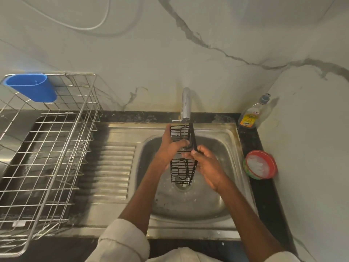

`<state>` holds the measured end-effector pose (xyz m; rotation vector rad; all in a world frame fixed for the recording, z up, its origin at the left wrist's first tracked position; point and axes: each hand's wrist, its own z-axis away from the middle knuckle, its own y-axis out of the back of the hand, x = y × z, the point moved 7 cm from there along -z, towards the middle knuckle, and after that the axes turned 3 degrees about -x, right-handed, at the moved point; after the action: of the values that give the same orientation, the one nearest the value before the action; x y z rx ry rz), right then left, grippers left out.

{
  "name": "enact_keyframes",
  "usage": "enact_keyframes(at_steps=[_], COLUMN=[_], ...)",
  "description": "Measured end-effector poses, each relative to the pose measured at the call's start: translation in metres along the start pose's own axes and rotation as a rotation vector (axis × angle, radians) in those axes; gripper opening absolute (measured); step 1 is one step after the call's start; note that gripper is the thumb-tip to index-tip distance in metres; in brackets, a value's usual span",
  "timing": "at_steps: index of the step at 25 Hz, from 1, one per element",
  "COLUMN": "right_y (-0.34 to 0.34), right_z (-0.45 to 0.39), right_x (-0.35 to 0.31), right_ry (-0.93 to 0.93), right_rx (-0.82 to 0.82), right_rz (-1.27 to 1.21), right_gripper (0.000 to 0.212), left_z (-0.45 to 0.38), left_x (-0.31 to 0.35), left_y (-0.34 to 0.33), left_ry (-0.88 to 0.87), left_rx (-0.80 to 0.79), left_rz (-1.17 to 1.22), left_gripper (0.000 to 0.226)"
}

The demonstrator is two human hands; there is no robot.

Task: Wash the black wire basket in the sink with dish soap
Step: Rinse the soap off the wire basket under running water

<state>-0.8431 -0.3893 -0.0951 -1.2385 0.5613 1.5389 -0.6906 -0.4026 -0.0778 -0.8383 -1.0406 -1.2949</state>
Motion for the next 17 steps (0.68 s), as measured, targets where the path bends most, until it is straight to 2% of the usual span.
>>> enact_keyframes(at_steps=[7,10,12,14,15,17], right_y=[-0.014,-0.021,-0.011,0.008,0.017,0.029], right_z=[0.011,0.014,0.012,0.001,-0.007,-0.025], right_x=[0.001,-0.003,-0.009,-0.014,-0.016,-0.018], right_ry=[0.028,0.028,0.044,0.067,0.070,0.057], right_rx=[-0.089,-0.106,-0.035,0.103,0.180,0.280], right_rz=[0.018,0.150,0.289,0.342,0.353,0.430], right_gripper=[0.013,0.023,0.024,0.015,0.014,0.026], left_z=[0.022,0.030,0.034,0.036,0.036,0.031], left_x=[-0.003,-0.001,0.000,0.004,0.010,0.020], left_y=[0.010,0.023,0.033,0.041,0.042,0.041], left_ry=[0.034,0.070,0.115,0.162,0.168,0.165], left_rx=[0.209,0.220,0.221,0.215,0.203,0.158], left_rz=[0.020,0.056,0.032,0.027,0.027,-0.004], left_gripper=[0.046,0.048,0.060,0.072,0.072,0.064])
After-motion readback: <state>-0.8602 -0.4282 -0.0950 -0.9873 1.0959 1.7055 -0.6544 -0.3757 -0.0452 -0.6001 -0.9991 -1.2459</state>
